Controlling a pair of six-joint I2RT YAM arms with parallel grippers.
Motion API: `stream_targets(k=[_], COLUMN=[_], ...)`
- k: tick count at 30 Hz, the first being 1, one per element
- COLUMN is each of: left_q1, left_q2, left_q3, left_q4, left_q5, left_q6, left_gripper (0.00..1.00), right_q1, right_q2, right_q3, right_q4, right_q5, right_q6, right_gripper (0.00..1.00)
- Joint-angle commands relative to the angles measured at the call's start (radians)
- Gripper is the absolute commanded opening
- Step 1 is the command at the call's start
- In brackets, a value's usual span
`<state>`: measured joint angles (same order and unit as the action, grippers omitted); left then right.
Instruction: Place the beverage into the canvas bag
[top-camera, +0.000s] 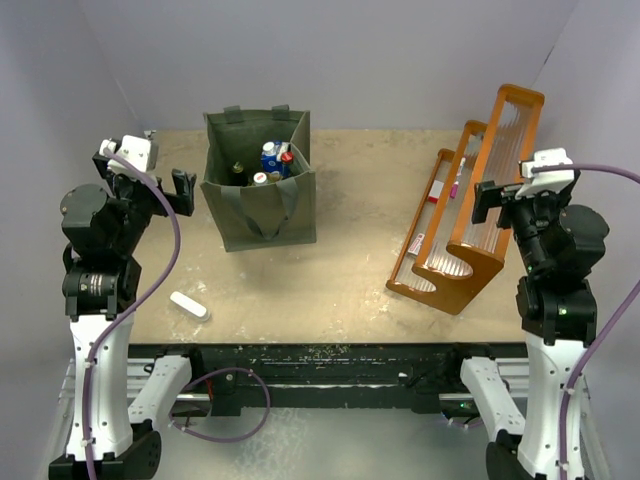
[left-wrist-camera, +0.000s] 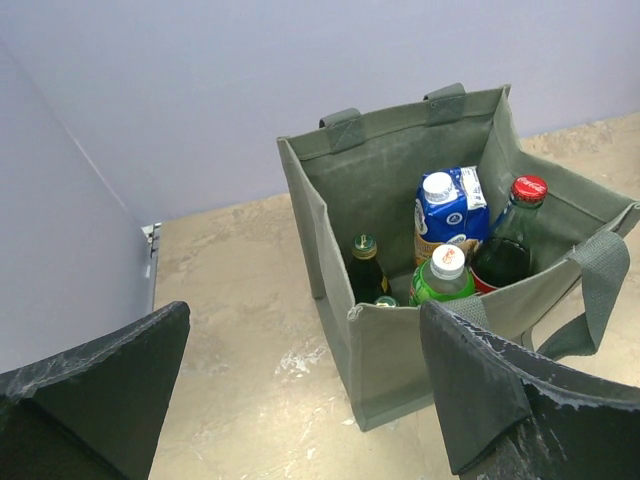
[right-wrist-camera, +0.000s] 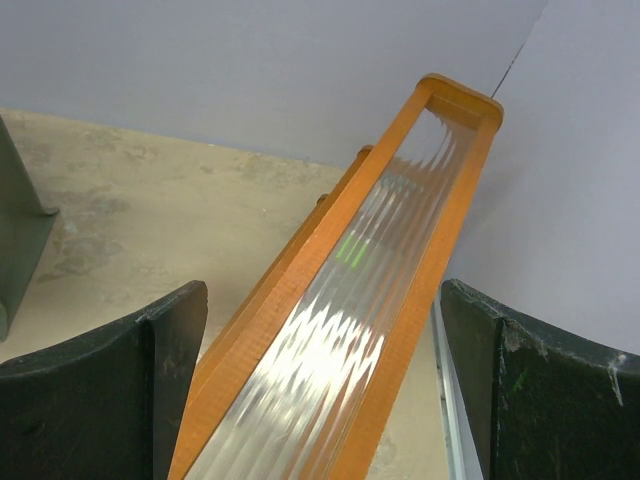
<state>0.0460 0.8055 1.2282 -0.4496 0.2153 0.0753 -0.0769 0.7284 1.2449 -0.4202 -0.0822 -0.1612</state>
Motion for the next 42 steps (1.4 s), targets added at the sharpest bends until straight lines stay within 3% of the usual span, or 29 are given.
stream_targets(k=[1,42], left_q1=[0.014,0.014], left_q2=[-0.014,0.002], left_q3=[0.014,-0.022], left_q4=[0.012,0.026], left_q5=[-0.02,-0.014], left_q6=[0.009,0.013], left_gripper=[0.99,0.99], right_q1=[-0.019,-0.04], right_q2=[-0.038,-0.006], right_q3=[-0.01,-0.031], right_q4=[0.026,0.059], right_q5=[-0.03,-0.076], right_q6=[0.0,0.04], right_gripper=[1.0,1.0])
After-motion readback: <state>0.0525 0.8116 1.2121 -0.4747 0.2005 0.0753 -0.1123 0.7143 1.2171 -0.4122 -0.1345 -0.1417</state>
